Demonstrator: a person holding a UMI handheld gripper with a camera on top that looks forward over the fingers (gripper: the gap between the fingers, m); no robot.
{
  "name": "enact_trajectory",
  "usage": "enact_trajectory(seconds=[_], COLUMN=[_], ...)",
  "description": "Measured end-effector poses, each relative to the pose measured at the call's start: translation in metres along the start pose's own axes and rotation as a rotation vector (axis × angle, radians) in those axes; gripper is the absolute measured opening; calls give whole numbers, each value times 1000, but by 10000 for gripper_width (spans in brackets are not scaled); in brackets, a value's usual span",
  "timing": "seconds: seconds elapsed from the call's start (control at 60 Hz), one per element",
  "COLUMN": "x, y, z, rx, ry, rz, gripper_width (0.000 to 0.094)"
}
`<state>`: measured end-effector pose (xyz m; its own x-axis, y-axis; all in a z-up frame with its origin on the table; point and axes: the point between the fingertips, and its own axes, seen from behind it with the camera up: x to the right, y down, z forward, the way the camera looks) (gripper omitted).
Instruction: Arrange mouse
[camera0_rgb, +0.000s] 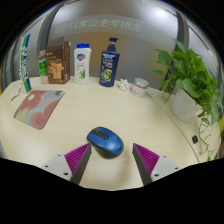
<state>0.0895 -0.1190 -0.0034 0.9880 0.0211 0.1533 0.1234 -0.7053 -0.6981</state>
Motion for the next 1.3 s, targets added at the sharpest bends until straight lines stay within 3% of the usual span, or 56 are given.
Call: enact_trajectory(seconds=[0.267,0.35,0.4,0.567,0.717,0.883,1.033,1.1,1.183,1.3], x=[20,16,9,9,24,26,-51,-114,-198,-281], y=[-28,-30,-32,-34,-47,-156,-255,-270,-251,-195], z=[40,48,49,48,36,-26,-78,-75,-50,7], rx=[15,17,11,27,34,209,371,362,314,152], ry=[-35,-68,-101,-80,13,85,49,-6,-74,-136], rz=[37,70,86,57,92,213,242,224,188,141], gripper_width=[801,675,524,416,372,373,371,370,368,367])
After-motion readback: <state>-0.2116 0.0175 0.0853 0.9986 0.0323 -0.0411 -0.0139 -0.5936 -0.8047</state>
